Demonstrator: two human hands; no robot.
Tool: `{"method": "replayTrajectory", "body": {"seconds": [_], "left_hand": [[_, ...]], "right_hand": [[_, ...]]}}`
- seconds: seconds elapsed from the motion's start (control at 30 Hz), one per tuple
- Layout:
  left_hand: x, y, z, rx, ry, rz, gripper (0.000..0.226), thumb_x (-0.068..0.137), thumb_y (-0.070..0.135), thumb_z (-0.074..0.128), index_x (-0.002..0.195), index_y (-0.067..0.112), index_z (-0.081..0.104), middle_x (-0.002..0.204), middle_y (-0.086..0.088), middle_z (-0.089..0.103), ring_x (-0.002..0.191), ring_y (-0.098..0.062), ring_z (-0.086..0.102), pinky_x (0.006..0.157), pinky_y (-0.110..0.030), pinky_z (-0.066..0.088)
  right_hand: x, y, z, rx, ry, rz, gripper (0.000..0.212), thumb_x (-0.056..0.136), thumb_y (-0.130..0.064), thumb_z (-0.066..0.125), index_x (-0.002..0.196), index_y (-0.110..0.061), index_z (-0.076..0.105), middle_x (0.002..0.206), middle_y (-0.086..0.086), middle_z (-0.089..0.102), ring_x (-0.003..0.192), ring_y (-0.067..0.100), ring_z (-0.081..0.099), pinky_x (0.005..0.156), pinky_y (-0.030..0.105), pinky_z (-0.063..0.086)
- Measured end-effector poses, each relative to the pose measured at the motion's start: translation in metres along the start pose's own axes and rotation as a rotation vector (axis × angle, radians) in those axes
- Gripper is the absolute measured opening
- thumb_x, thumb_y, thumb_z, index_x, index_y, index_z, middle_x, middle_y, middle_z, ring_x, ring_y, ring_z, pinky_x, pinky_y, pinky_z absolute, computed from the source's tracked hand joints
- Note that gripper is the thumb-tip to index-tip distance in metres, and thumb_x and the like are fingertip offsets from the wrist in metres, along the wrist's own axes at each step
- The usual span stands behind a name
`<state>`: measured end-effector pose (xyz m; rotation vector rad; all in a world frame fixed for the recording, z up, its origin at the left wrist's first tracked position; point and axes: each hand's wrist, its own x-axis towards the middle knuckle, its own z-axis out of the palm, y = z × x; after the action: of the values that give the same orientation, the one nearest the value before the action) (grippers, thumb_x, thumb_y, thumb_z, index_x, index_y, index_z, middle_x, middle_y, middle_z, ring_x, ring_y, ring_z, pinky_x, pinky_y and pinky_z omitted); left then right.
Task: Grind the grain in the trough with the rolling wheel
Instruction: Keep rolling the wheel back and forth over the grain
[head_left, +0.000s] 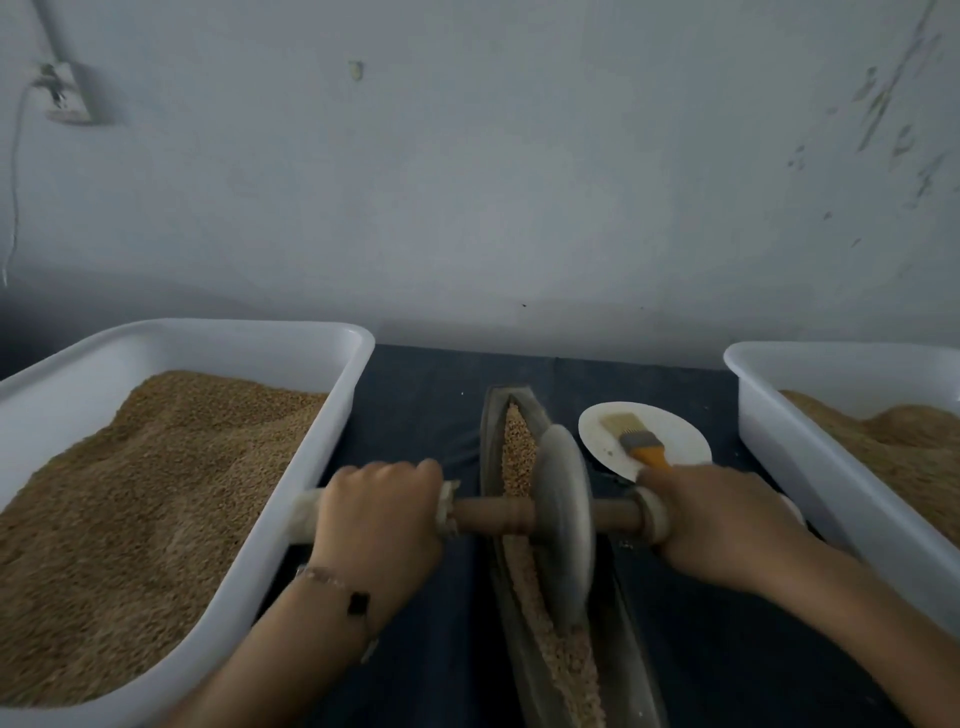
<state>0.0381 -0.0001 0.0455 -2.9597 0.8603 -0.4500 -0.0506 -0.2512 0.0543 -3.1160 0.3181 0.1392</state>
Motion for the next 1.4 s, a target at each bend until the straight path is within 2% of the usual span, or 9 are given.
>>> {"method": "replayTrajectory", "body": {"seconds": [0.1,0.33,0.6,0.73,0.87,1.03,1.13,1.23,1.4], "left_hand": [[0.032,-0.003,0.013,0.01,0.073,-0.076,0.013,0.09,0.038,0.051,0.089,0.027,0.047,0.083,0.01,0.054,0.082,-0.012,0.057,0.07,-0.026,0.036],[0.076,-0.008,0.021,-0.019,0.095,-0.197,0.007,0.091,0.029,0.051,0.092,0.023,0.053,0.09,0.004,0.063,0.087,-0.018,0.06,0.072,-0.029,0.036],[0.015,-0.001,0.014,-0.001,0.154,-0.027,0.022,0.089,0.04,0.051,0.081,0.027,0.035,0.076,0.012,0.044,0.071,-0.008,0.044,0.068,-0.023,0.03],[-0.04,0.001,-0.008,-0.112,0.167,0.118,0.042,0.044,0.026,0.086,0.061,0.022,0.048,0.053,0.006,0.051,0.046,-0.016,0.051,0.046,-0.031,0.039],[-0.068,-0.002,-0.018,-0.117,0.173,0.19,0.046,0.029,0.026,0.086,0.054,0.023,0.047,0.046,0.007,0.046,0.038,-0.016,0.047,0.038,-0.028,0.035],[-0.054,-0.005,0.0,-0.201,0.09,0.121,0.04,0.044,0.024,0.081,0.056,0.027,0.043,0.047,0.009,0.045,0.04,-0.011,0.047,0.044,-0.015,0.01],[-0.025,-0.009,0.019,-0.126,0.092,-0.02,0.017,0.082,0.036,0.055,0.074,0.029,0.041,0.072,0.011,0.052,0.069,-0.01,0.053,0.052,-0.024,0.023],[0.004,-0.01,0.029,-0.066,0.126,-0.105,0.016,0.088,0.038,0.048,0.079,0.03,0.038,0.081,0.011,0.054,0.078,-0.009,0.054,0.064,-0.025,0.029],[0.043,-0.004,0.026,0.05,0.167,-0.162,0.01,0.088,0.034,0.054,0.089,0.025,0.05,0.087,0.008,0.06,0.078,-0.011,0.054,0.067,-0.025,0.032]], "right_hand": [[0.047,0.004,0.007,-0.032,0.237,-0.01,0.008,0.078,-0.027,0.055,0.081,-0.029,0.048,0.073,-0.011,0.05,0.07,0.016,0.051,0.055,0.031,0.029],[0.098,0.009,0.008,-0.15,0.565,-0.08,0.024,0.076,-0.015,0.059,0.074,-0.024,0.037,0.071,-0.005,0.052,0.063,0.017,0.04,0.059,0.031,0.024],[0.025,0.006,0.022,-0.118,0.421,-0.035,0.015,0.077,-0.026,0.06,0.089,-0.03,0.052,0.087,-0.009,0.061,0.079,0.015,0.057,0.064,0.03,0.037],[-0.041,0.006,0.021,-0.068,0.322,-0.067,0.026,0.079,-0.031,0.065,0.084,-0.041,0.042,0.079,-0.018,0.048,0.074,0.002,0.046,0.064,0.022,0.033],[-0.083,0.01,0.006,-0.063,0.462,-0.214,0.05,0.035,-0.015,0.091,0.064,-0.033,0.054,0.055,-0.015,0.044,0.046,0.006,0.045,0.045,0.018,0.033],[-0.065,0.012,0.004,-0.107,0.502,-0.242,0.052,0.029,-0.006,0.088,0.058,-0.029,0.052,0.05,-0.01,0.045,0.042,0.009,0.045,0.036,0.023,0.035],[-0.026,0.01,0.011,-0.127,0.487,-0.165,0.036,0.049,-0.012,0.083,0.072,-0.025,0.059,0.064,-0.005,0.058,0.057,0.016,0.056,0.049,0.03,0.042],[0.022,0.013,0.011,-0.183,0.441,-0.087,0.016,0.073,-0.025,0.064,0.085,-0.03,0.055,0.081,-0.008,0.06,0.077,0.017,0.058,0.063,0.03,0.04],[0.076,0.019,0.009,-0.068,0.403,-0.015,0.018,0.075,-0.023,0.056,0.076,-0.032,0.041,0.07,-0.012,0.047,0.067,0.015,0.047,0.053,0.029,0.022]]}}
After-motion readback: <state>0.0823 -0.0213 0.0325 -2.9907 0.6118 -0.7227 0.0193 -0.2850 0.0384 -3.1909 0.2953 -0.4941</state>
